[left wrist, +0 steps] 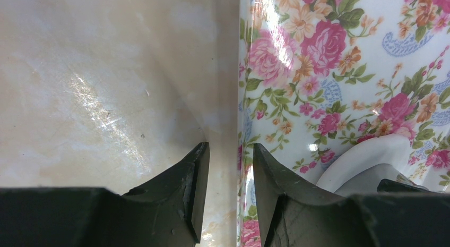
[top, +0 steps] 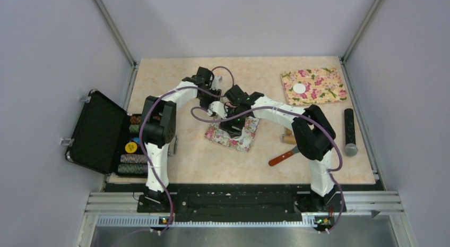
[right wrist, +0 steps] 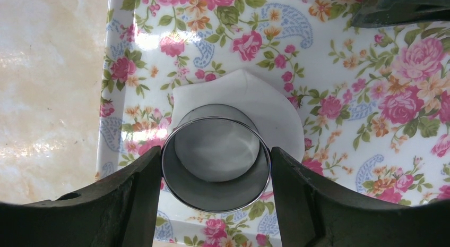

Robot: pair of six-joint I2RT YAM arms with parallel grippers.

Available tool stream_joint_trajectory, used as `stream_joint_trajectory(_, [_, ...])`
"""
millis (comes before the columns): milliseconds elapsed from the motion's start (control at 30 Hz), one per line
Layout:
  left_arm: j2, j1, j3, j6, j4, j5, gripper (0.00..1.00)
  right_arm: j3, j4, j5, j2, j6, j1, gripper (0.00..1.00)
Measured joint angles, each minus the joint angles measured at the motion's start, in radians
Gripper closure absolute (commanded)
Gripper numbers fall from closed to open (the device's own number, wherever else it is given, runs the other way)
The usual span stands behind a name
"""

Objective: Roll out the dumpling wrappers from the dough

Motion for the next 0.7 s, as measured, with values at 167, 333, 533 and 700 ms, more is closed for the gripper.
stream_joint_trajectory(167, [-0.001,0.000,-0.001,0.000,0.001,0.000,0.58,-0.058,0.071,0.006,-0.032,0.032,0.002,0.46])
stream_joint_trajectory(333, [-0.001,0.000,-0.002,0.000,0.001,0.000,0.58,-0.074,0.132,0.008,-0.037,0.113,0.003,0.46])
stream_joint_trajectory(533, [-0.001,0.000,-0.002,0.000,0.001,0.000,0.58,-0.103,0.212,0.019,-0.040,0.200,0.005,0.47])
stream_joint_trajectory(700, [-0.001,0.000,-0.002,0.000,0.002,0.000,0.58,-0.124,0.248,0.040,-0.050,0.245,0.008,0.45])
